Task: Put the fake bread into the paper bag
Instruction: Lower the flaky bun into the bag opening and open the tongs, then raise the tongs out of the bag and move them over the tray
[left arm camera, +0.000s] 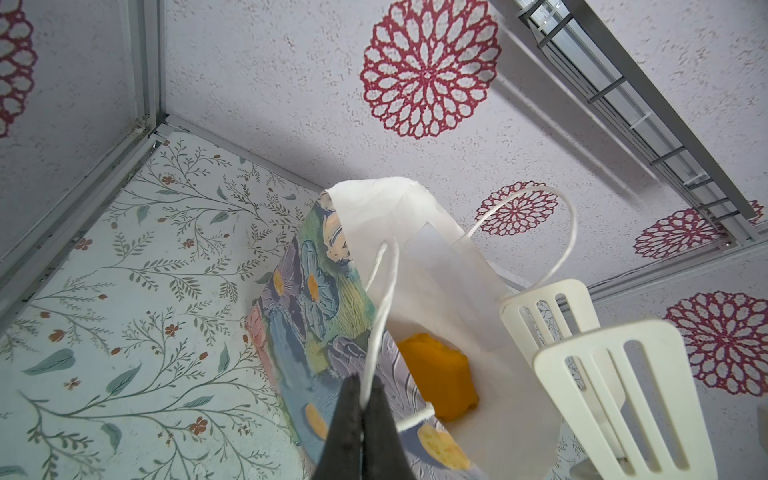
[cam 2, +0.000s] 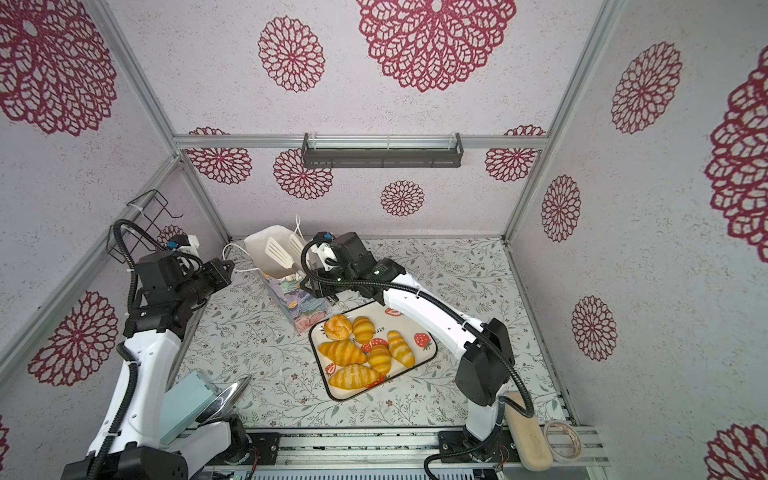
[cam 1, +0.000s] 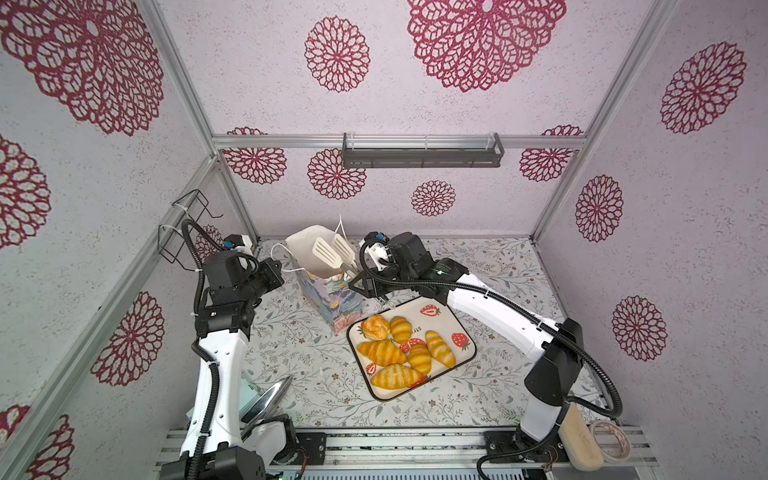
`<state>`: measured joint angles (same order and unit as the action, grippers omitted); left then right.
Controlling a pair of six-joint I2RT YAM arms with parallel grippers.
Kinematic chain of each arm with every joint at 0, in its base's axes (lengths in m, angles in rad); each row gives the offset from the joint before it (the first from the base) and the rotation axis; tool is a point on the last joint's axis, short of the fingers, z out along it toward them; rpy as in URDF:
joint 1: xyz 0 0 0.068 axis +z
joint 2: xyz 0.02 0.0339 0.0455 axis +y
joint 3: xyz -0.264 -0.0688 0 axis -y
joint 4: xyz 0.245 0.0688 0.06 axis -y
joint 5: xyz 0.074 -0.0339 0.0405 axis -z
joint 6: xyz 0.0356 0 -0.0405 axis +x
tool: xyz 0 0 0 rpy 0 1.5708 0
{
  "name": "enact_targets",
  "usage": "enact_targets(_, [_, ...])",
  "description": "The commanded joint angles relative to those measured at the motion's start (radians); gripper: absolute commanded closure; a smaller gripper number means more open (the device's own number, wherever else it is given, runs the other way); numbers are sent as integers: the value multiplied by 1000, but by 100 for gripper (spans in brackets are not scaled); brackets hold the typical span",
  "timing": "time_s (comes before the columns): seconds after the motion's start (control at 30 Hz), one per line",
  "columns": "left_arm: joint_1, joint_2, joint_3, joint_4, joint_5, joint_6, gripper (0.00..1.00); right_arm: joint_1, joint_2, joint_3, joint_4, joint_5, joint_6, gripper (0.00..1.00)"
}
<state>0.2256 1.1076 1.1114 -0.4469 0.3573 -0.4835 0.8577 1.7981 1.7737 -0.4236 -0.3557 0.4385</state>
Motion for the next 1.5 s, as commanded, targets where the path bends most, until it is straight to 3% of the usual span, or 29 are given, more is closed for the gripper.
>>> enact_targets(0.0, [9, -5, 4, 13, 2, 0, 100, 5, -27, 44, 55, -16, -8, 52])
enact_targets(0.77, [13, -5, 5, 15, 1, -7, 100, 4, -208, -23, -40, 124, -40, 52])
enact_targets(1.23, [14, -4, 10, 35, 36, -19, 100, -18, -391, -238, -89, 227, -14, 53])
enact_targets(1.47, [-13, -11, 14, 92, 140, -23, 100, -67, -527, -402, -169, 264, 17, 53])
